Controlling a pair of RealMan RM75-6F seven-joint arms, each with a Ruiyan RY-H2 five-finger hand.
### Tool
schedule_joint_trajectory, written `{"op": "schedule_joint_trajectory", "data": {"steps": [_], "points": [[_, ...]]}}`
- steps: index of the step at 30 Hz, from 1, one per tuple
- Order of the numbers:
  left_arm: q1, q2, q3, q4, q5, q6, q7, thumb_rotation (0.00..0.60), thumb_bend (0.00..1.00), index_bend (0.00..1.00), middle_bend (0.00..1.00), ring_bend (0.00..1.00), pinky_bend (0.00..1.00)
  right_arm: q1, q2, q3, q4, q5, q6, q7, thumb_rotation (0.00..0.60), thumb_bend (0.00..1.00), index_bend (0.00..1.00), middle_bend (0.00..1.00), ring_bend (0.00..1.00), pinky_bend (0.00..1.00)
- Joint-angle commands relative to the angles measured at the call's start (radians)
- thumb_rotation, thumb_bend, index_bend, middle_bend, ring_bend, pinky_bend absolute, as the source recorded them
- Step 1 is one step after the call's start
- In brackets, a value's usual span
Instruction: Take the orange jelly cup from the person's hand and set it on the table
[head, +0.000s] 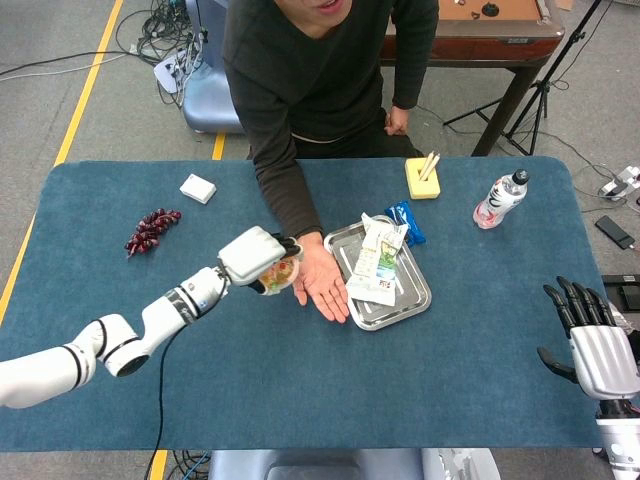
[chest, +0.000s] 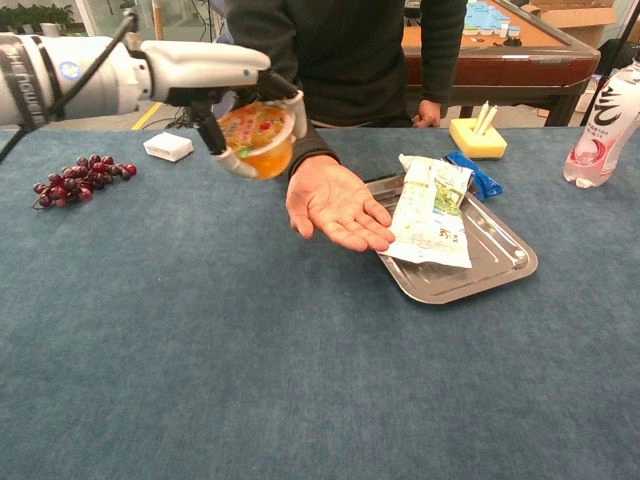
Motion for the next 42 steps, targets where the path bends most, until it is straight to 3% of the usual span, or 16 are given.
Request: {"op": "schedule_joint_trajectory", "data": {"steps": [1,17,19,21,24,26,28,30,37,42], "points": [[0.036,0.028,0.031,-0.007,-0.014,0.000,0.018,0.600,0.20,0.43,0.37,0.43,0.69,0.005,-0.002,0.001,-0.003,-0.004,-0.004,-0.003,0.600,0.19,0.08,0.00,0.01,0.09],[0.092,-0.101,0.076,0.089,-0.119,-0.090,0.174,0.600,0.20,0.36,0.36,0.42,0.67,-0.003,0.001,-0.005,-0.010,-0.013,0.012,-0.009,0.600,0.19,0.08,0.00,0.01,0.09],[0.097,-0.119,0.078,0.101,-0.121,-0.089,0.192,0.600,0.20,0.33,0.32,0.34,0.63,-0.006,0.002,-0.006,-0.010,-0.012,0.014,-0.008,0.600,0.19,0.08,0.00,0.01,0.09],[0.102,-0.128,0.074,0.103,-0.134,-0.088,0.220,0.600,0.20,0.25,0.20,0.21,0.53,-0.008,0.003,-0.006,-0.009,-0.012,0.017,-0.007,0.600,0.19,0.08,0.00,0.01,0.09],[0.105,-0.127,0.062,0.085,-0.170,-0.097,0.257,0.600,0.20,0.16,0.14,0.17,0.45,-0.009,0.003,-0.006,-0.008,-0.011,0.019,-0.003,0.600,0.19,0.08,0.00,0.01,0.09],[0.108,-0.120,0.059,0.078,-0.191,-0.097,0.301,0.600,0.20,0.10,0.09,0.12,0.42,-0.008,0.004,-0.006,-0.008,-0.014,0.018,0.004,0.600,0.19,0.08,0.00,0.01,0.09],[0.115,-0.101,0.049,0.045,-0.236,-0.094,0.354,0.600,0.20,0.02,0.01,0.02,0.32,-0.008,0.006,-0.007,-0.006,-0.019,0.018,0.012,0.600,0.19,0.08,0.00,0.01,0.09],[0.127,-0.081,0.035,0.000,-0.275,-0.085,0.365,0.600,0.20,0.00,0.00,0.00,0.25,-0.008,0.006,-0.006,-0.003,-0.017,0.019,0.014,0.600,0.19,0.08,0.00,0.01,0.09],[0.201,0.020,0.009,-0.123,-0.335,0.023,0.375,0.600,0.20,0.00,0.00,0.00,0.25,-0.010,0.005,-0.005,0.008,-0.009,0.018,0.022,0.600,0.19,0.08,0.00,0.01,0.09],[0.285,0.079,-0.002,-0.148,-0.356,0.132,0.336,0.600,0.20,0.00,0.00,0.00,0.25,-0.006,0.013,-0.004,0.008,-0.003,0.006,0.028,0.600,0.19,0.08,0.00,0.01,0.09]]}}
